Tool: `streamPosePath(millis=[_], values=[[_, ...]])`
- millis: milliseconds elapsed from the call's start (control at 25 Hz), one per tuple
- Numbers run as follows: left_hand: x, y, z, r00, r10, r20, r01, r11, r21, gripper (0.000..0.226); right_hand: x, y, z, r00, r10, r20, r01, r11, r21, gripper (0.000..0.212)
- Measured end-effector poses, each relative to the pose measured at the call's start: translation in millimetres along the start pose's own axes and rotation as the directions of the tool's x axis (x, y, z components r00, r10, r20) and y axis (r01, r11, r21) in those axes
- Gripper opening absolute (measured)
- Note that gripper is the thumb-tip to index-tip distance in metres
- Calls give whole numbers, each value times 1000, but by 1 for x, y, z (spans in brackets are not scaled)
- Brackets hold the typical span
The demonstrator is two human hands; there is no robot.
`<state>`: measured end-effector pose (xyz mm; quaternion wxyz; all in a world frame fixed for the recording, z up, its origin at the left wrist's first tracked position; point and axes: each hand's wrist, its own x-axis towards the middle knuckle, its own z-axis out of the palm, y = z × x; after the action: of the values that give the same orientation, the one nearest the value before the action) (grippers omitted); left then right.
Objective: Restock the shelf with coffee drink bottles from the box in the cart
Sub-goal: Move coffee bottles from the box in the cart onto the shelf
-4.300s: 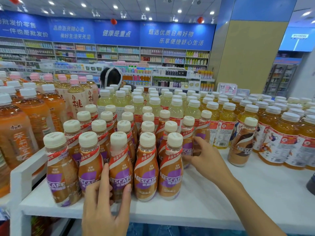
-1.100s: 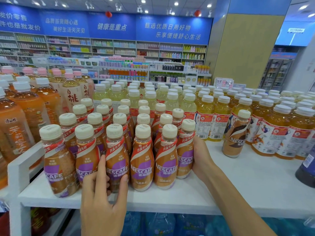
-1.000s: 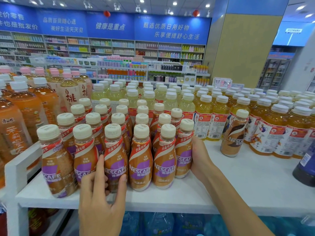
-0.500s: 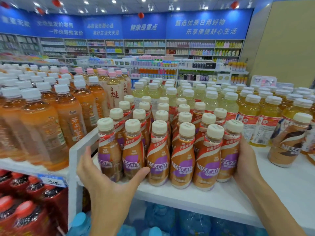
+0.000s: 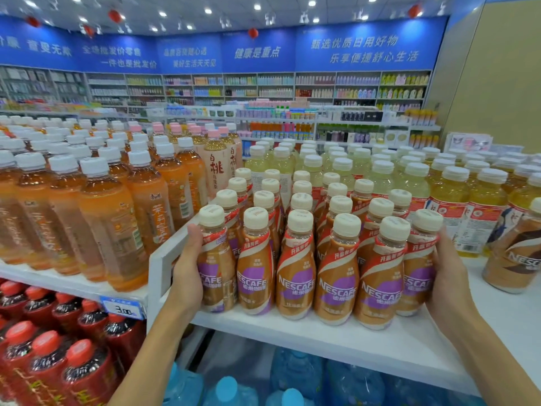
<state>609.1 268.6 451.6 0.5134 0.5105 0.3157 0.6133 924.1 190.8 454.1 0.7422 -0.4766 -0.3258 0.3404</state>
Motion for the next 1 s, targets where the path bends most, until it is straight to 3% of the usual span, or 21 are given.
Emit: streamPosePath(millis=[200,360,520,680,1000], values=[[6,-4,-11,991,-27,130,17,997,74,100,-8,-3,0,999,13,37,-15,999,37,48],[9,-8,-10,991,-37,132,39,999,-14,107,-12,-2,6,1000,4,12,-5,1000,28,41],[11,-10,-8,980,-43,194,55,997,-53,76,-11,0,5,1000,-6,1,6,1000,31,39],[14,-9,-11,981,-57,186,61,998,-17,108,-14,1,8,999,-30,11,30,1000,1,40],[10,-17,-21,992,-35,122,16,988,152,104,-30,-8,4,999,-31,-8,29,983,-179,57]])
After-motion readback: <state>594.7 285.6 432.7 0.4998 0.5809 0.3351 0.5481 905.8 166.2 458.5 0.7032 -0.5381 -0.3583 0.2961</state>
